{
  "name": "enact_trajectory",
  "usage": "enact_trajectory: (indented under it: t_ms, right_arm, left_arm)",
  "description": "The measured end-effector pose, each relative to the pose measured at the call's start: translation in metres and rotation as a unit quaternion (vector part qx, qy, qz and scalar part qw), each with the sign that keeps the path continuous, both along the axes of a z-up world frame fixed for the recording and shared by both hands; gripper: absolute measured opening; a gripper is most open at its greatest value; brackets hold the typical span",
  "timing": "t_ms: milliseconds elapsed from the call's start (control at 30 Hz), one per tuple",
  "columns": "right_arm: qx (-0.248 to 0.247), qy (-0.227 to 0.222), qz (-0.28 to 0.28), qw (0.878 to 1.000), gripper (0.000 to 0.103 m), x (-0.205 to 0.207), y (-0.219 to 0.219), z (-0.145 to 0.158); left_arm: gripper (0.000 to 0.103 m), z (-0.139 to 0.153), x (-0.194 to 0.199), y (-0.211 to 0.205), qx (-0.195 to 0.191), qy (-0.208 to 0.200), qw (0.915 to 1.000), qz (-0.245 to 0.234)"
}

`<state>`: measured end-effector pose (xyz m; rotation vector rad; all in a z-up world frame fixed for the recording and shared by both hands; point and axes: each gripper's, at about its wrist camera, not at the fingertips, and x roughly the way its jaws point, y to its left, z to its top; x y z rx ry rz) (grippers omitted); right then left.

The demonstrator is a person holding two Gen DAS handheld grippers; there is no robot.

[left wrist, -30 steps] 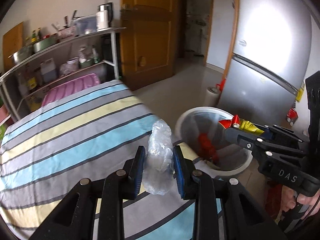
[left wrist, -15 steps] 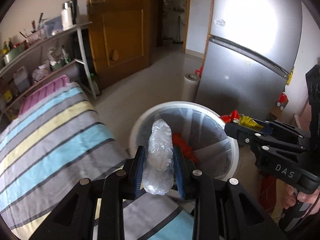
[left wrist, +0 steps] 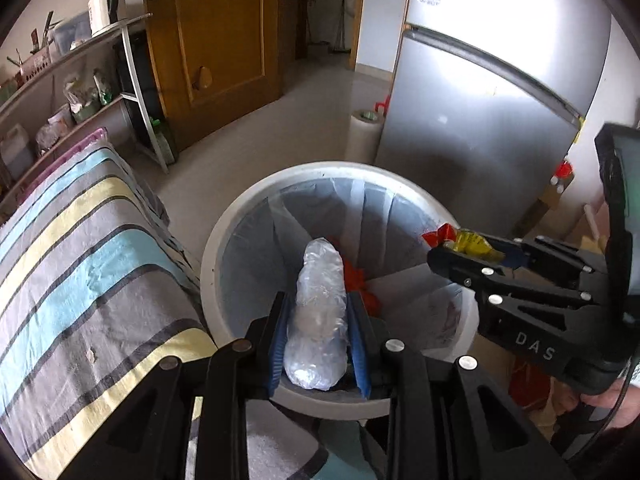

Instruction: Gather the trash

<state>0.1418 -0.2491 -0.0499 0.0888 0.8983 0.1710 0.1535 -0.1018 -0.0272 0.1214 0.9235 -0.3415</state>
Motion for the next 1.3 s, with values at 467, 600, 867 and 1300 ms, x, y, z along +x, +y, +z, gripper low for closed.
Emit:
enact_trajectory:
  t_ms: [467,600,867,1300]
  right_arm:
    - [0.004,0.002,-0.012,1.0,0.047,0.001,-0.001,-0.001]
    - [0.012,-0.008,-0.021,1.0,0.048,-0.009,-0.002,0.007]
    - [0.004,-0.057,-0.038,0.998,0.048,-0.05,0.007,0.037]
    - [0.002,-0.108,-0.06,0.992,0.048,-0.124,0.028,0.069]
  left_arm:
    - [0.061,-0.001,0.0,0.004,-0.001,-0.003,0.9999,0.016]
    - [0.063,0.007,-0.007,0.009,-0.013,-0.016,0.9996,0.021]
    - [0.069,0.031,-0.035,0.021,-0.001,-0.067,0.9968,0.045]
    - [0.075,0.058,-0.104,0.044,-0.012,-0.131,0.989,0.069]
